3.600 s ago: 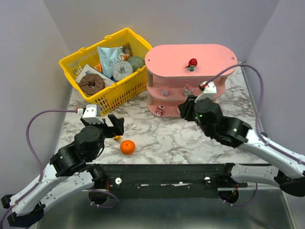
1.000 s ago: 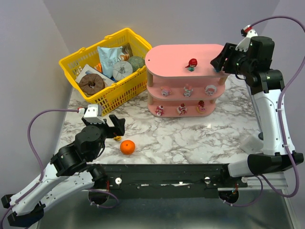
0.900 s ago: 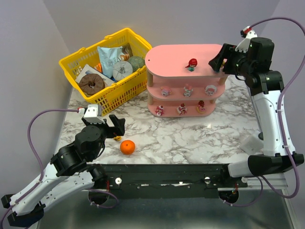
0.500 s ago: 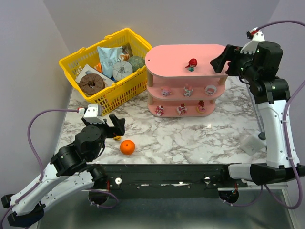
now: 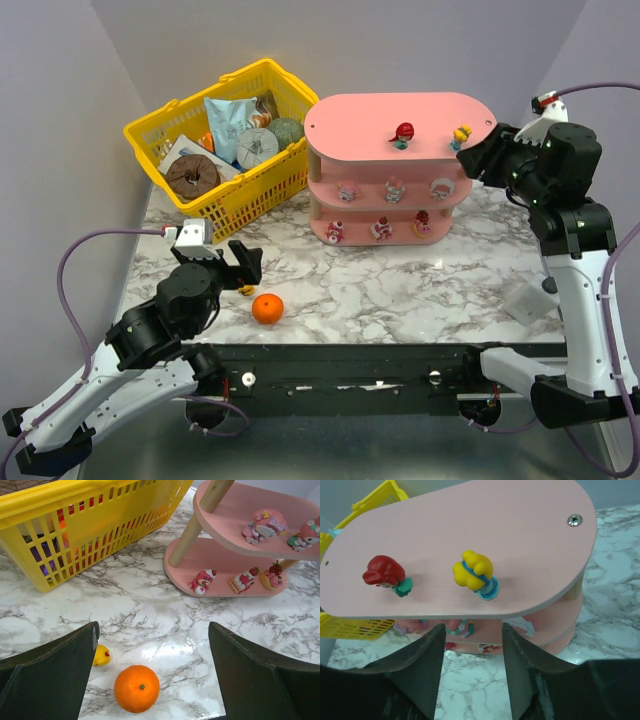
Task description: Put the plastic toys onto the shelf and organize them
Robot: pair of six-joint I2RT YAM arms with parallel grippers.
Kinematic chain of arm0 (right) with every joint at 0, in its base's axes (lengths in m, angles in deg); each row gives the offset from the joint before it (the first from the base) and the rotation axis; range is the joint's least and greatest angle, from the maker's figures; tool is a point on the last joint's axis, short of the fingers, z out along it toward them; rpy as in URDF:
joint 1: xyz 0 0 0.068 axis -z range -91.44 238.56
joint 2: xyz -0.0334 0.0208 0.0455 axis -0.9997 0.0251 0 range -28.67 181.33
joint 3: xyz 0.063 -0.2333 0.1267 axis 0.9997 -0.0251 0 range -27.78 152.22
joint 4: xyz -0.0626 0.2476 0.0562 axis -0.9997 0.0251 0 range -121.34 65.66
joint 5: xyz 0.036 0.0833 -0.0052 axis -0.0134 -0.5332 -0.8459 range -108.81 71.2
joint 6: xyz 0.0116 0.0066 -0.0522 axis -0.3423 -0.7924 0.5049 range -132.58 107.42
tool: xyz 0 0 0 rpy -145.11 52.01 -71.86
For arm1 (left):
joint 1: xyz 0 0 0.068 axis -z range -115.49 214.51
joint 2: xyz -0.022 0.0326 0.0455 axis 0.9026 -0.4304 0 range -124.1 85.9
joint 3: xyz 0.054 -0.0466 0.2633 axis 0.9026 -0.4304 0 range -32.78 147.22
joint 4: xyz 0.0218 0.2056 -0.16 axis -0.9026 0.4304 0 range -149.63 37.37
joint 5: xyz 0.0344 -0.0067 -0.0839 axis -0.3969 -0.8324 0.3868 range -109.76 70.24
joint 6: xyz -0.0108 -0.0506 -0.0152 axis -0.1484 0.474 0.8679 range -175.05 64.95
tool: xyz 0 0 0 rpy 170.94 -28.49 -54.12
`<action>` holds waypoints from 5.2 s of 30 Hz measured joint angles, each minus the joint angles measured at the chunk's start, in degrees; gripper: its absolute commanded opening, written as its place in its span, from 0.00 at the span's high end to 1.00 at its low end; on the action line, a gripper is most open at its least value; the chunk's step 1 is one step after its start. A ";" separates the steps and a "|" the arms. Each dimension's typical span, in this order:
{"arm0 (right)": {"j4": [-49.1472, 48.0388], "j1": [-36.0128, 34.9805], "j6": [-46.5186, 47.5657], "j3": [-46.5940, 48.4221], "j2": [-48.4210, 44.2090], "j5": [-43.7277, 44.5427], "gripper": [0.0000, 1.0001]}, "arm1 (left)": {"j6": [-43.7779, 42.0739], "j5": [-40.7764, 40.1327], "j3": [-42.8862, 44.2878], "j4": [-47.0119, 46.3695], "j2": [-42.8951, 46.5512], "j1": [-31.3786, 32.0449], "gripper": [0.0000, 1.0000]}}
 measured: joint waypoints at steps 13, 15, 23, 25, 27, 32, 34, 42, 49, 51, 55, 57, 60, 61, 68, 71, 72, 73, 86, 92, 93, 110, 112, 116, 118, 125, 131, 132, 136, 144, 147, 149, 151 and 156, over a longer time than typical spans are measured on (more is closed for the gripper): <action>-2.97 0.20 -1.53 -1.18 2.82 0.59 0.88 | 0.00 0.00 0.00 -0.02 -0.02 0.00 0.01; -3.21 0.24 -1.62 -1.18 3.85 0.63 0.88 | 0.00 0.00 0.00 0.00 -0.02 0.00 0.01; -3.72 0.24 -1.66 -0.07 6.01 1.88 0.91 | -0.02 0.00 0.00 0.00 -0.02 0.00 0.01; -3.87 0.24 -1.66 0.31 6.25 2.25 0.91 | -0.02 0.00 0.00 0.00 -0.02 0.00 0.01; -3.93 0.24 -1.66 0.50 6.38 2.54 0.91 | -0.02 0.00 0.00 0.00 -0.02 0.00 0.01; -4.09 0.24 -1.60 1.03 7.13 2.80 0.92 | -0.02 0.00 0.00 0.00 -0.02 0.00 0.01; -4.28 0.24 -1.53 1.53 7.69 2.80 0.92 | -0.02 0.00 0.00 0.00 -0.02 0.00 0.01; -4.98 0.24 -1.49 2.54 9.09 2.82 0.92 | 0.00 0.00 0.00 0.00 -0.02 0.00 0.01; -5.11 0.26 -1.51 3.13 9.86 3.63 0.99 | -0.02 -0.02 0.00 0.00 -0.02 0.00 0.01; -5.09 0.28 -1.53 3.13 9.29 4.57 0.99 | -0.02 -0.02 0.00 0.00 0.00 0.00 0.01; -4.92 0.31 -1.46 3.10 5.49 6.88 0.99 | -0.02 -0.02 0.00 0.00 -0.02 0.00 0.01; -4.92 0.33 -1.44 3.10 2.29 7.02 0.98 | -0.02 -0.04 0.00 0.00 -0.09 0.00 0.01; -4.92 0.33 -1.11 3.08 -2.67 5.20 0.92 | 0.02 -0.09 0.00 0.04 -0.76 0.00 0.01; -4.94 0.33 -1.01 3.04 -3.67 4.24 0.84 | 0.11 -0.13 0.00 0.13 -1.16 0.00 0.01; -8.66 0.26 0.70 -8.09 -11.96 -10.10 0.47 | 1.27 -0.46 0.00 0.83 -4.11 0.00 0.01; -10.03 -1.53 0.70 -15.19 -14.78 -15.41 0.36 | 2.36 -0.70 0.00 1.62 -5.07 0.00 0.01; -10.82 -2.69 0.90 -17.20 -15.30 -16.24 0.35 | 2.91 -0.94 -0.02 1.88 -5.44 0.00 0.01; -11.30 -4.81 1.18 -19.23 -15.85 -16.79 0.34 | 3.37 -1.16 -0.07 2.14 -5.68 0.00 0.01; -17.20 -13.22 0.90 -30.08 -17.55 -16.81 0.23 | 21.68 -10.32 -11.21 9.38 -8.57 0.00 0.04; -17.09 -13.22 0.98 -32.92 -21.42 -16.83 0.21 | 28.02 -12.31 -16.33 7.61 -8.37 0.00 0.09; -17.11 -13.22 0.98 -33.05 -21.92 -16.83 0.21 | 28.96 -12.68 -16.79 7.28 -8.50 -0.02 0.10; -17.07 -13.22 0.46 -36.04 -24.13 -16.81 0.20 | 34.84 -12.68 -25.88 -6.36 -16.37 -5.75 0.28; -17.09 -13.22 0.39 -36.26 -24.30 -16.76 0.20 | 33.68 -11.89 -26.12 -8.52 -16.44 -7.63 0.28; -17.07 -13.22 0.17 -36.44 -24.83 -16.61 0.20 | 31.61 -9.55 -26.18 -12.24 -17.51 -11.19 0.28; -17.05 -13.22 -0.11 -36.44 -25.11 -16.57 0.20 | 31.08 -8.04 -26.25 -13.77 -18.34 -12.59 0.28; -17.03 -13.22 -0.87 -36.44 -26.12 -16.52 0.20 | 31.36 -4.59 -26.45 -16.31 -22.29 -14.10 0.32; -16.85 -13.22 -1.07 -36.44 -26.86 -16.11 0.20 | 32.06 -3.43 -26.47 -16.81 -24.00 -14.43 0.35; -16.85 -13.22 -1.07 -36.44 -26.91 -16.04 0.20 | 32.17 -3.34 -26.47 -16.81 -24.22 -14.43 0.37; -16.72 -13.22 -1.05 -36.44 -26.91 -15.58 0.20 | 32.44 -2.93 -26.47 -16.98 -25.00 -14.67 0.46; -16.65 -13.22 -1.05 -36.44 -26.91 -14.80 0.20 | 32.20 -2.16 -26.47 -18.12 -25.62 -14.71 0.73; -16.63 -13.22 -1.05 -36.44 -26.91 -14.36 0.20 | 31.19 -1.60 -26.47 -18.84 -25.92 -14.80 0.83; -16.61 -13.22 -1.05 -36.44 -26.91 -13.94 0.20 | 29.88 -0.90 -26.03 -18.97 -26.21 -14.80 0.87; -16.61 -13.22 -1.05 -36.44 -26.91 -13.44 0.20 | 28.00 0.00 -24.79 -18.34 -26.49 -14.82 0.88; -16.61 -13.22 -1.07 -36.44 -26.91 -11.47 0.20 | 22.84 1.66 -15.04 -14.19 -26.60 -14.93 0.92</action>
